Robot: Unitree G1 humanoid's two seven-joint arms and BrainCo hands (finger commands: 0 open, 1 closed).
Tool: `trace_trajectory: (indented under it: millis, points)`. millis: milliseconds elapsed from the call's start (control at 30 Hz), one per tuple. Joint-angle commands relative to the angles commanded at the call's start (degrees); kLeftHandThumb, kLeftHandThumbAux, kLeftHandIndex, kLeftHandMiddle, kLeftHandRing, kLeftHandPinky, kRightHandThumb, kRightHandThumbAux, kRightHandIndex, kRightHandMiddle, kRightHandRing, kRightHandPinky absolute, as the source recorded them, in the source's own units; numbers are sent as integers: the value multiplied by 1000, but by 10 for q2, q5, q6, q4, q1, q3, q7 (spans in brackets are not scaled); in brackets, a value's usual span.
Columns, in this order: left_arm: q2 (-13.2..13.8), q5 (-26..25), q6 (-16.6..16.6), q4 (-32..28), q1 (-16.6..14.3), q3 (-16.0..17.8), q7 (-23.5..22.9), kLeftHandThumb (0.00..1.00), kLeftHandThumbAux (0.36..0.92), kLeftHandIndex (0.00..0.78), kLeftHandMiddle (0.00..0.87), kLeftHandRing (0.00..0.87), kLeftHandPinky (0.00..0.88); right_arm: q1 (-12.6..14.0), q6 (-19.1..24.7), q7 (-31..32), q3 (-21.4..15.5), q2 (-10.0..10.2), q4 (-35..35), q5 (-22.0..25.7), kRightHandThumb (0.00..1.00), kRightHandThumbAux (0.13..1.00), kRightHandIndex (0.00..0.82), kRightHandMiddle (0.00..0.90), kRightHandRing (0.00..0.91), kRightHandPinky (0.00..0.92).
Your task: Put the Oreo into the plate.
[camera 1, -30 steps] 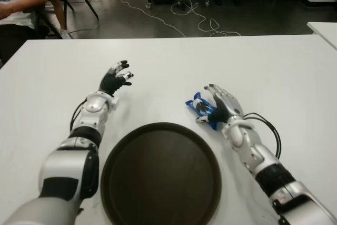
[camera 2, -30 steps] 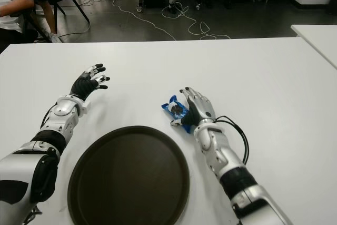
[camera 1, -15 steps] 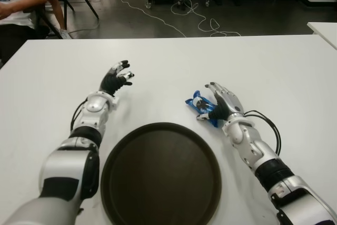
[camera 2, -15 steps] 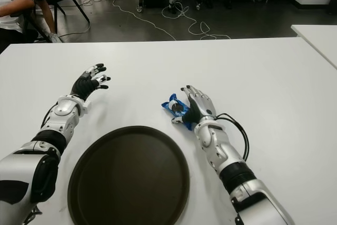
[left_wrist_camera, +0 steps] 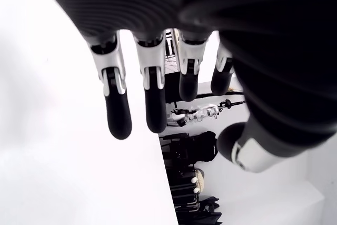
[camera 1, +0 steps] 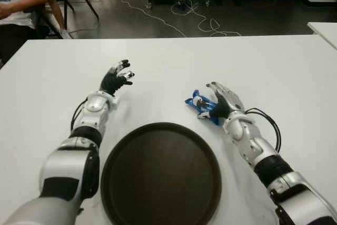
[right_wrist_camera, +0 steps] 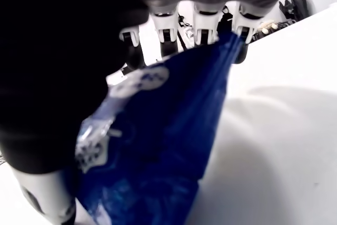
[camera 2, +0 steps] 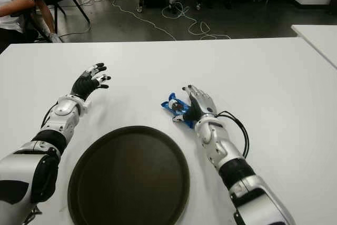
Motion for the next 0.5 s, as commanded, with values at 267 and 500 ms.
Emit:
trace_trajectory:
  millis: [267,500]
  points:
    - [0,0,1,0,0,0,2,217,646,49,114,228,328,-19,-24,-19,6,-2,49,5,0,785,95,106,150,195]
    - [-1,-1,2,0,0,0,0,222,653,50,109,233,335,-23,-36,-36,11,-9,60,-2,0,760,105,137,193,251]
